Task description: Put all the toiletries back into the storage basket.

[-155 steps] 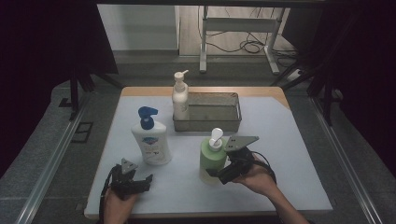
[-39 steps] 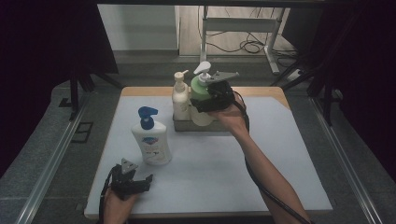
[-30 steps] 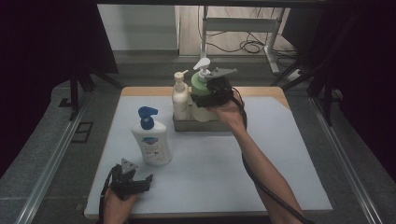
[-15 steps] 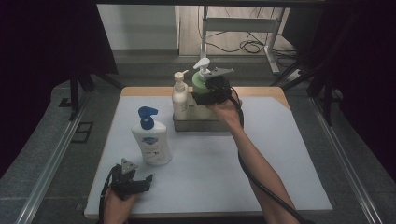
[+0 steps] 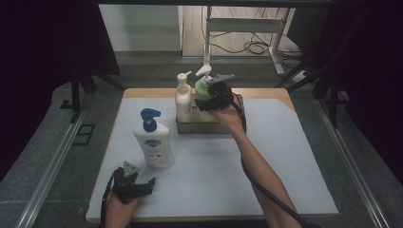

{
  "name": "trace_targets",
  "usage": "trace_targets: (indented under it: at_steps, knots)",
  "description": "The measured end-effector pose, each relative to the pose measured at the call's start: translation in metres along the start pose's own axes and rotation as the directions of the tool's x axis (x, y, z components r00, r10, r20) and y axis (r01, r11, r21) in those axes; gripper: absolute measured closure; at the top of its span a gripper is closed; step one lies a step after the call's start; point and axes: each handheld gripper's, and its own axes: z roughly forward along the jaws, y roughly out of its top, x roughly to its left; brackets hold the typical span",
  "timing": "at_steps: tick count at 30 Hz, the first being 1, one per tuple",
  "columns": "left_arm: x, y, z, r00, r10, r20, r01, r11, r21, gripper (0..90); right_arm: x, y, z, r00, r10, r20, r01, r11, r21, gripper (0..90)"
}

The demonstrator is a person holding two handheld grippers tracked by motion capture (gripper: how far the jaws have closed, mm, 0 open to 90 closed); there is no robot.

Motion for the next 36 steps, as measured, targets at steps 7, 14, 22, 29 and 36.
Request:
trace_targets:
  at_steps: [7, 14, 22, 29, 36]
  knots:
    - [0.000, 0.000, 0.000, 1.0000, 0.000, 0.000, 0.000, 1.0000, 0.001, 12.4, 0.000, -0.006, 0.005, 0.9999, 0.011, -0.009, -0.011, 1.000, 0.021, 12.2]
    - [0.000, 0.000, 0.000, 1.0000, 0.000, 0.000, 0.000, 1.0000, 0.000, 12.4, 0.000, -0.012, 0.012, 0.9997, 0.016, -0.016, -0.016, 0.998, 0.053, 12.3]
    - [0.000, 0.000, 0.000, 1.0000, 0.001, 0.000, -0.001, 1.0000, 0.002, 12.4, -0.001, -0.021, 0.022, 0.9995, 0.026, -0.019, -0.024, 0.996, 0.085, 12.3]
    - [0.000, 0.000, 0.000, 1.0000, 0.001, 0.000, -0.001, 1.0000, 0.002, 12.4, -0.006, -0.022, 0.023, 0.9981, 0.044, -0.044, -0.040, 0.994, 0.098, 12.0]
    - [0.000, 0.000, 0.000, 1.0000, 0.001, 0.000, -0.001, 1.0000, 0.002, 12.3, -0.011, -0.024, 0.024, 0.9963, 0.053, -0.067, -0.047, 0.995, 0.091, 11.3]
